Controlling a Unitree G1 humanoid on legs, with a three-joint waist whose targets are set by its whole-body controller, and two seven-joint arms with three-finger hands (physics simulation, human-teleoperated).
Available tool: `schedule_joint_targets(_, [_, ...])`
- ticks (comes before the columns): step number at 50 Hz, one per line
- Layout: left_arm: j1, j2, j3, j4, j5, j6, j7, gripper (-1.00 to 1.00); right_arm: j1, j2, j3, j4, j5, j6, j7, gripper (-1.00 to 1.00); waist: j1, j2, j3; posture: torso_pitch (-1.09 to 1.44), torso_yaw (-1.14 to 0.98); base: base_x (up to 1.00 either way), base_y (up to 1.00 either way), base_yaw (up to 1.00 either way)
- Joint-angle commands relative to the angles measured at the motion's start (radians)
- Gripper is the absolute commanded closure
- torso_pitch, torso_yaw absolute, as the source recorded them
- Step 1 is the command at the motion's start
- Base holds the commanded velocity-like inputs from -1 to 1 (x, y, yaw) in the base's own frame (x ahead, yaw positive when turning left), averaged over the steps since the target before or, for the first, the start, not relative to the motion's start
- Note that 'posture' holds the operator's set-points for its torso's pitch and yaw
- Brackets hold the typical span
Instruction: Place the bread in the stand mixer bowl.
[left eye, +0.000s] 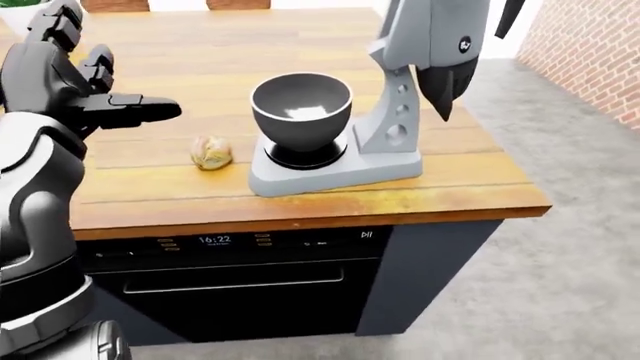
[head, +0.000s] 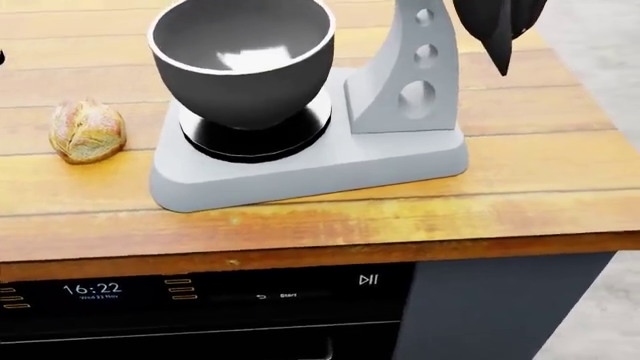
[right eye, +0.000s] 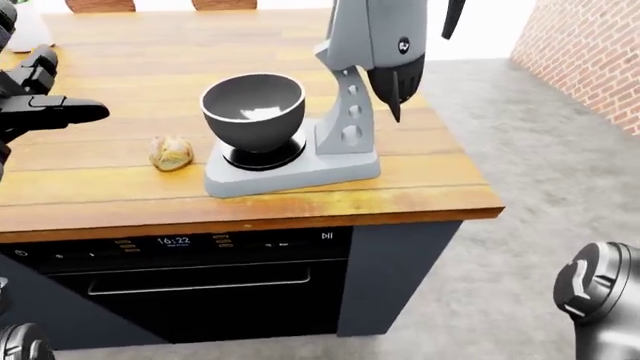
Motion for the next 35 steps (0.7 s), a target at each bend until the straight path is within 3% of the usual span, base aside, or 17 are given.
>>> schedule_joint_targets(1, [-0.064,0.037,-0.029,0.027,-0.005,-0.027,-0.064,-1.00,-0.027,-0.006,-0.003,-0.013,-0.002,-0.025,-0.004,-1.00,0.000,0.000,-0.025,0.00,0.00,0.00,0.00,0.00])
schedule_joint_targets(4, [-0.171,0.082,-0.089,0.162,0.028,0.000,-0.180,-1.00,-0.023,-0.003,-0.002,-0.014,-0.009,-0.028,0.002,-1.00,0.005,-0.003,-0.026,0.00,0.00,0.00,0.00,0.00])
schedule_joint_targets(6, [-0.246,0.111,-0.190,0.278,0.175,-0.119,-0.298,-1.00,-0.022,0.002,0.001,-0.017,-0.014,-0.027,0.004,-1.00,0.011,-0.006,-0.026,0.00,0.00,0.00,0.00,0.00])
schedule_joint_targets(7, [-0.277,0.104,-0.212,0.339,0.288,-0.284,-0.291,-1.00,-0.024,0.005,0.000,-0.020,-0.014,-0.023,0.003,-1.00,0.013,-0.011,-0.025,0.00,0.00,0.00,0.00,0.00])
schedule_joint_targets(8, [-0.319,0.095,-0.250,0.407,0.325,-0.216,-0.385,-1.00,-0.023,0.008,0.001,-0.025,-0.014,-0.020,0.002,-1.00,0.016,-0.016,-0.023,0.00,0.00,0.00,0.00,0.00])
schedule_joint_targets(9, [-0.347,0.084,-0.269,0.481,0.429,-0.318,-0.369,-1.00,-0.023,0.011,0.001,-0.029,-0.015,-0.017,0.001,-1.00,0.018,-0.019,-0.025,0.00,0.00,0.00,0.00,0.00])
schedule_joint_targets(11, [-0.390,0.049,-0.264,0.580,0.493,-0.390,-0.463,-1.00,-0.023,0.010,-0.001,-0.032,-0.017,-0.014,0.006,-1.00,0.024,-0.027,-0.025,0.00,0.00,0.00,0.00,0.00])
schedule_joint_targets(15, [-0.423,0.003,-0.265,0.782,0.662,-0.578,-0.463,-1.00,-0.018,0.009,-0.005,-0.019,-0.026,-0.024,0.016,-1.00,0.029,-0.038,-0.028,0.00,0.00,0.00,0.00,0.00])
schedule_joint_targets(16, [-0.424,-0.007,-0.255,0.801,0.664,-0.565,-0.511,-1.00,-0.018,0.009,-0.003,-0.016,-0.029,-0.026,0.016,-1.00,0.029,-0.041,-0.029,0.00,0.00,0.00,0.00,0.00])
schedule_joint_targets(21, [-0.332,-0.053,-0.231,0.679,0.707,-0.559,-0.594,-1.00,-0.015,0.013,-0.006,-0.019,-0.031,-0.024,0.017,-1.00,0.028,-0.048,-0.032,0.00,0.00,0.00,0.00,0.00])
schedule_joint_targets(31, [-0.384,-0.140,-0.233,0.769,0.744,-0.562,-0.589,-1.00,-0.012,0.011,-0.011,-0.010,-0.033,-0.029,0.020,-1.00,0.035,-0.064,-0.036,0.00,0.00,0.00,0.00,0.00])
schedule_joint_targets(35, [-0.441,-0.144,-0.262,0.906,0.813,-0.669,-0.470,-1.00,-0.014,0.009,-0.010,-0.012,-0.030,-0.027,0.018,-1.00,0.036,-0.067,-0.037,0.00,0.00,0.00,0.00,0.00])
